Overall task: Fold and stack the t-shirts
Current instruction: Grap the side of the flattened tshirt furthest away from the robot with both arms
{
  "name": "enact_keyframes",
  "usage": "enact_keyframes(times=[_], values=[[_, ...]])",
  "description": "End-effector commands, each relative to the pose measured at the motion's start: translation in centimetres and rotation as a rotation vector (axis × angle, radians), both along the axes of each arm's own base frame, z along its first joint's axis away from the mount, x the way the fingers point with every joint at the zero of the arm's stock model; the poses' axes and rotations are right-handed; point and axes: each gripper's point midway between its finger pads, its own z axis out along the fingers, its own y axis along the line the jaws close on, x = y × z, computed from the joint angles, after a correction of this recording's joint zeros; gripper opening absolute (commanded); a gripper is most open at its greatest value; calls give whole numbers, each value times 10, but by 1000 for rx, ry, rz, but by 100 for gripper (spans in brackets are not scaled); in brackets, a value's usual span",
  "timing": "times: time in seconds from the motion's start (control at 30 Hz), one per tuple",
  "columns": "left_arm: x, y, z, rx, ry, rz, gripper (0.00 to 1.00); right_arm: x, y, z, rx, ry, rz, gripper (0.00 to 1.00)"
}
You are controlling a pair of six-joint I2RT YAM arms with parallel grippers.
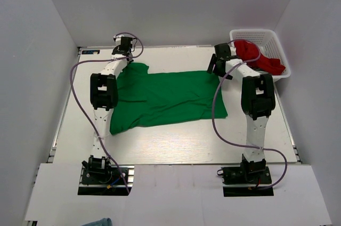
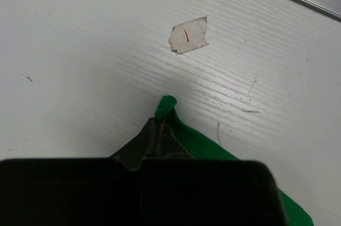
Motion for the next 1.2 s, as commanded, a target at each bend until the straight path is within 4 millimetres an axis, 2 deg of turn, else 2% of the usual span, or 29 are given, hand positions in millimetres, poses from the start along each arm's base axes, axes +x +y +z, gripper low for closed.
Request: enact_keyframes(times=[0.0, 0.03, 0.07, 0.13, 0.17, 0.2, 0.23, 0.27, 0.3, 0.33, 0.43, 0.47, 0.53, 0.6, 0.77, 0.8, 1.0, 1.03, 1.13, 1.17], values=[[-11, 4, 6, 0, 31, -11, 0, 35, 1, 25, 8, -96, 17, 89], [-10, 3, 11, -2, 26, -23, 0, 42, 8, 30, 25, -113, 38, 89], [-11, 3, 8, -1, 29, -23, 0, 43, 8, 22, 18, -101, 44, 89], [-9, 1, 14, -10, 12, -30, 0, 53, 13, 12, 29, -106, 64, 85], [-9, 1, 14, -10, 12, -30, 0, 63, 17, 20, 44, -131, 80, 85], [-9, 1, 14, -10, 12, -30, 0, 66, 18, 20, 40, -134, 82, 84], [-9, 1, 14, -10, 12, -30, 0, 65, 20, 3, 38, -100, 88, 84], [-9, 1, 14, -10, 12, -30, 0, 71, 24, 9, 49, -115, 97, 82], [-9, 1, 14, -10, 12, -30, 0, 70, 23, -1, 52, -97, 93, 82], [-8, 1, 20, -11, 3, -30, 0, 69, 26, -4, 62, -90, 103, 78], [-8, 1, 20, -11, 2, -30, 0, 61, 24, -18, 58, -54, 92, 72], [-8, 7, 20, -11, 2, -21, 0, 59, 24, -19, 56, -51, 93, 64], [-9, 7, 24, -11, 4, -21, 0, 52, 23, -25, 57, -29, 92, 57], [-10, 7, 29, -11, 3, -21, 0, 44, 21, -29, 56, -12, 93, 45], [-13, 7, 40, -19, -17, -15, 0, 37, 21, -23, 62, -20, 81, 21], [-14, 5, 43, -28, -19, -23, 0, 37, 21, -20, 61, -25, 83, 0], [-15, 4, 50, -35, -28, -30, 0, 45, 22, 7, 44, -87, 114, 0], [-16, 4, 61, -37, -43, -30, 0, 50, 23, 15, 44, -110, 127, 0], [-25, 5, 64, -43, -40, -24, 0, 54, 26, 36, 46, -166, 156, 0], [-26, 5, 81, -46, -73, -25, 0, 51, 28, 42, 54, -176, 167, 0]])
